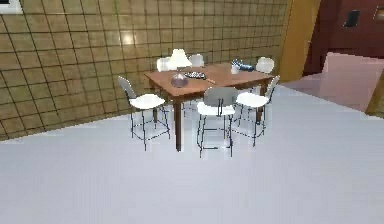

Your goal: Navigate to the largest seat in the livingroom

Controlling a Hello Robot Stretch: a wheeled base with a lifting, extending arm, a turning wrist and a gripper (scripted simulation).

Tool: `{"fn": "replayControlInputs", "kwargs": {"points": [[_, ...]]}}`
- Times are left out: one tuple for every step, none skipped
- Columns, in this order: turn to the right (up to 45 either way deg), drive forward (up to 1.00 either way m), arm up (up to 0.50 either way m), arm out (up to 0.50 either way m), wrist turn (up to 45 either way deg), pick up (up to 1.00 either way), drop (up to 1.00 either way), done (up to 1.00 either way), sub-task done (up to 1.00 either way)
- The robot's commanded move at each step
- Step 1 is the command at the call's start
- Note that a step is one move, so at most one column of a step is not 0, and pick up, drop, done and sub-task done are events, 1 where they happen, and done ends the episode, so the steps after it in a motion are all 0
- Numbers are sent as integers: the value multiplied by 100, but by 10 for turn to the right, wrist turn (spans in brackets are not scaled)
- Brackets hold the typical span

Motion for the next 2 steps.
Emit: {"fn": "replayControlInputs", "kwargs": {"points": [[390,0,0,0,0,0,0,0,0],[0,100,0,0,0,0,0,0,0]]}}
